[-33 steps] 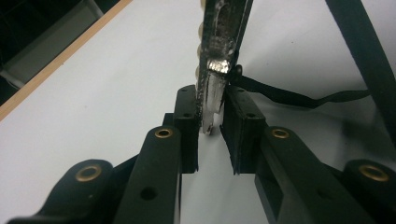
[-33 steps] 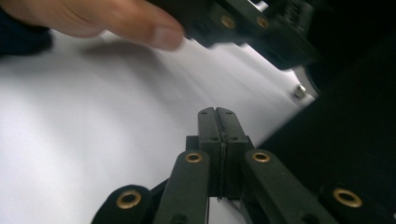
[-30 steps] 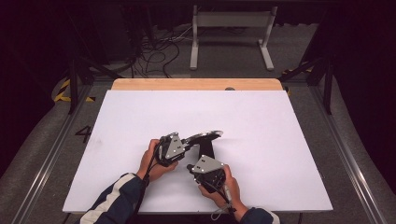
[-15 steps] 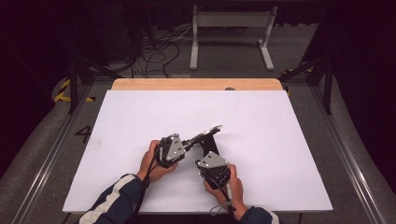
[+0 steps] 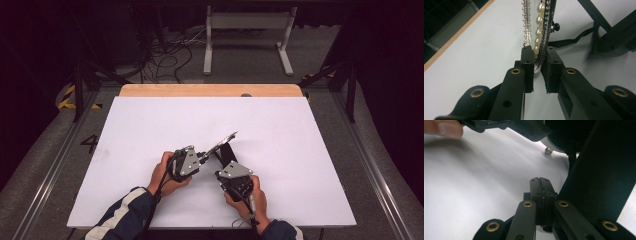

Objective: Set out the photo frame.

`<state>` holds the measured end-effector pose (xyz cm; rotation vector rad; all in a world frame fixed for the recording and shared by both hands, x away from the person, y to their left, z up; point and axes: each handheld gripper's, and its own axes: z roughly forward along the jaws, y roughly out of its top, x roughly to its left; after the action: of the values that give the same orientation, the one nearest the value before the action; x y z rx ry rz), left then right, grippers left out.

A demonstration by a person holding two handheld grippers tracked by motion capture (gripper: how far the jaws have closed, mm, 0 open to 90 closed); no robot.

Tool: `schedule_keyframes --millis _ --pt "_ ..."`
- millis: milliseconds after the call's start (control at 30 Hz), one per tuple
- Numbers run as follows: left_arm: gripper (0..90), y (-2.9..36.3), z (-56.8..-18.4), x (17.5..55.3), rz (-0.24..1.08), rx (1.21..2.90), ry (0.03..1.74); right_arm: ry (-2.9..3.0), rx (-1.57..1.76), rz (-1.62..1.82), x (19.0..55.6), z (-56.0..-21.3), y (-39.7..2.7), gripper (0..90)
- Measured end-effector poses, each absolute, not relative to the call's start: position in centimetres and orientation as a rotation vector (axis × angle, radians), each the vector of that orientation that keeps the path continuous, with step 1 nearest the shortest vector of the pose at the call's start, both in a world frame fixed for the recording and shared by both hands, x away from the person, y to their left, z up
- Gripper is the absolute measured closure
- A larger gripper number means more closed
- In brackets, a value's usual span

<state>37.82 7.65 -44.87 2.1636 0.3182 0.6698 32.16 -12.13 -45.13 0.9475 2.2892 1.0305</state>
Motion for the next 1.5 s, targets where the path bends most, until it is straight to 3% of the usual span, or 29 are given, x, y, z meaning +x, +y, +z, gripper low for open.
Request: schedule_keyframes --millis 267,467,1100,1500 --pt "65.8 7.3 -45.2 38.3 0.650 2.140 0.347 2.277 0.946 1.045 32.0 -45.4 -12.5 90.0" --pt "79.0 7.2 -45.1 38.2 0.659 2.146 0.310 2.280 0.966 1.053 32.0 -45.4 -13.0 90.0" --pt "80.0 6.6 -44.7 36.8 0.720 2.177 0.287 2.275 1.012 1.067 32.9 -45.3 -14.5 90.0" --pt "75.7 6.9 -44.7 36.9 0.626 2.152 0.303 2.282 1.044 1.075 33.6 -45.5 -15.9 90.0"
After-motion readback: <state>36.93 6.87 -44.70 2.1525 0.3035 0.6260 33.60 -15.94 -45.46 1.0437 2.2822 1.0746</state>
